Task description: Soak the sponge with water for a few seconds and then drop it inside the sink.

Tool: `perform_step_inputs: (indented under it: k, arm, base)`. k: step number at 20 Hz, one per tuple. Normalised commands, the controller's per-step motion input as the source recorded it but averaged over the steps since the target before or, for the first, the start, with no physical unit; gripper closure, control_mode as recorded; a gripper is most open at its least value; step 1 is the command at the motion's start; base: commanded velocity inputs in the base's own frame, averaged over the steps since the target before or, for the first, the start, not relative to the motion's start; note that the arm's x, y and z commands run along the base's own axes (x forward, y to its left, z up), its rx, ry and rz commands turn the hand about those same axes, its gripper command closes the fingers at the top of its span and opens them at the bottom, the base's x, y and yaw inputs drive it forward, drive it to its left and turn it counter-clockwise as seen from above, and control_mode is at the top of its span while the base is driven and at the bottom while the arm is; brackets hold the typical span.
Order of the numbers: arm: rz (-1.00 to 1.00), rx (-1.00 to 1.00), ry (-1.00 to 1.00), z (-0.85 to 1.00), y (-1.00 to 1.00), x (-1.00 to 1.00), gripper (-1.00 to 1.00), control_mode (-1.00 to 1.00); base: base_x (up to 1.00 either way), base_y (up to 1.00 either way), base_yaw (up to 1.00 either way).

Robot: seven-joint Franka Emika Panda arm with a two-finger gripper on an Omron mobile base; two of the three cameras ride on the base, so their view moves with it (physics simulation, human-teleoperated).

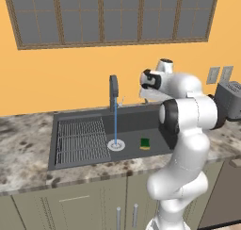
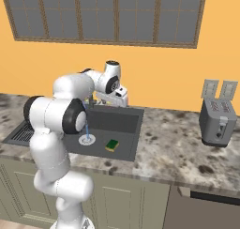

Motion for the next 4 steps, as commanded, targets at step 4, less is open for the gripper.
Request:
perform_step_inputs:
  k: [4]
  arm:
    - [0.0, 0.0, -0.02, 0.35, 0.0, -0.6, -1.0, -1.0]
  base:
    - [0.0, 0.0, 0.0]
